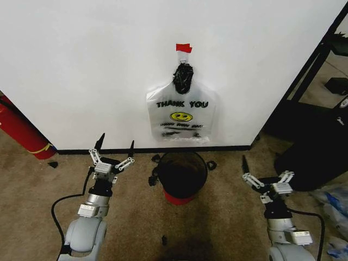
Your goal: Pick up the garbage bag from the wall and place it over the trash bin.
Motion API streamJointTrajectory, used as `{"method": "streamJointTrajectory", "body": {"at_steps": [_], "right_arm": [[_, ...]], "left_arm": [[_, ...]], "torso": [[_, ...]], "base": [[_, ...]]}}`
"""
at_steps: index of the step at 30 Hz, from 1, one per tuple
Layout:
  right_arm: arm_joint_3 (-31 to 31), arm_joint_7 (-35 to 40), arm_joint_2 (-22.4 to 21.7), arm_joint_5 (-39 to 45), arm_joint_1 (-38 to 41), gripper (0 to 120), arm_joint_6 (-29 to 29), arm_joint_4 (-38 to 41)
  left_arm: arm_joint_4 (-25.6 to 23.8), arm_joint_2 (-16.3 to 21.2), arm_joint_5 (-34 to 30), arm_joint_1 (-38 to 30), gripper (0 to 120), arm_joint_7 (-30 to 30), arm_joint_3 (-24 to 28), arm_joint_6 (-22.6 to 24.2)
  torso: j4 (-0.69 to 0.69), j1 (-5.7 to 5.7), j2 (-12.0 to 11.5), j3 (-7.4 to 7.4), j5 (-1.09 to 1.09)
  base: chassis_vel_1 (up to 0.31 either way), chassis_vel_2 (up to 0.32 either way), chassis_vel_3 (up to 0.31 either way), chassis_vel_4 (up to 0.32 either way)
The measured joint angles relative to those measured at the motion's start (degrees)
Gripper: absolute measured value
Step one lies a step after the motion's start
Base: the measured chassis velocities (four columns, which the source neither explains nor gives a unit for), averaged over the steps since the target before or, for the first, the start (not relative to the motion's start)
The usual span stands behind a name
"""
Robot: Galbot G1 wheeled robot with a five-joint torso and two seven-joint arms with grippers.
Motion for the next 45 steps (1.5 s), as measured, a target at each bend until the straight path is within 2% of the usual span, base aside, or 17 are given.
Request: {"method": "streamJointTrajectory", "body": {"at_steps": [2,4,6,7,10,15,19,24,30,36,38,44,45], "right_arm": [[-1.26,1.07,0.63,2.93,-0.25,100,0.59,0.44],[-1.12,-0.98,1.11,2.87,0.18,100,3.78,-0.94],[-0.15,-6.98,1.27,1.93,0.4,100,7.31,-2.82],[-0.15,-6.98,1.27,1.93,0.4,100,7.31,-2.82],[0.54,-13.7,1.4,0.37,-0.04,100,9.85,-3.75],[0.76,-11.88,2.03,-3.33,0.5,100,9.46,-3.99],[0.02,-9.53,2.33,-3.83,0.02,100,7.65,-3.69],[-0.06,-8.67,2.52,-3.94,0.34,100,7.42,-3.95],[-0.47,-8.9,2.72,-3.78,1.58,100,7.63,-5.0],[-3.95,-10.62,1.33,5.84,7.28,100,4.03,-6.05],[-4.67,-10.52,1.01,6.86,8.54,100,3.19,-6.36],[-9.99,-9.32,-2.51,6.89,23.01,100,0.3,-14.75],[-9.99,-9.32,-2.51,6.89,23.01,100,0.3,-14.75]], "left_arm": [[-0.89,-0.49,-2.47,0.23,100,-0.24,1.0,1.53],[-1.04,-0.96,-2.92,0.19,100,-0.28,1.39,2.1],[-0.71,-1.17,-2.04,0.06,100,-0.2,1.36,1.61],[-0.71,-1.17,-2.04,0.06,100,-0.2,1.36,1.61],[0.53,-1.14,0.8,-0.17,100,0.63,0.65,-0.78],[0.69,-1.04,0.24,-0.21,100,0.74,0.85,-1.3],[-0.12,-0.46,-3.1,0.06,100,-1.29,1.81,1.0],[0.76,-0.16,0.22,-0.66,100,-2.31,1.31,0.32],[0.87,0.56,-0.67,-0.75,100,-2.45,1.5,0.61],[1.88,1.19,0.13,-0.68,100,-2.43,1.69,0.34],[2.02,1.25,0.29,-0.7,100,-2.42,1.72,0.34],[3.47,0.74,2.19,-1.8,100,-2.32,2.16,0.9],[3.47,0.74,2.19,-1.8,100,-2.32,2.16,0.9]], "torso": [[0.0,0.0,0.0,0.0,0.0],[0.0,0.0,0.0,0.0,0.0],[0.01,0.0,0.0,0.0,0.01],[0.01,0.0,0.0,0.0,0.01],[0.0,0.0,0.0,0.0,0.0],[0.01,0.0,0.0,0.0,0.01],[0.0,0.0,0.0,0.0,0.01],[0.0,0.0,0.0,0.0,0.0],[0.0,0.0,0.0,0.0,0.01],[0.0,0.0,0.0,0.0,0.0],[0.0,0.0,0.0,0.0,0.01],[0.01,0.0,0.0,0.0,0.01],[0.01,0.0,0.0,0.0,0.01]], "base": [[0.0,0.0,0.0,0.0],[0.0,0.0,0.0,0.0],[0.0,0.0,0.0,0.0],[0.0,0.0,0.0,0.0],[0.0,0.0,0.0,0.0],[0.0,0.0,0.0,0.0],[0.0,0.0,0.0,0.0],[0.0,0.0,0.0,0.0],[0.0,0.0,0.0,0.0],[0.0,0.0,0.0,0.0],[0.0,0.0,0.0,0.0],[0.0,0.0,0.0,0.0],[0.0,0.0,0.0,0.0]]}}
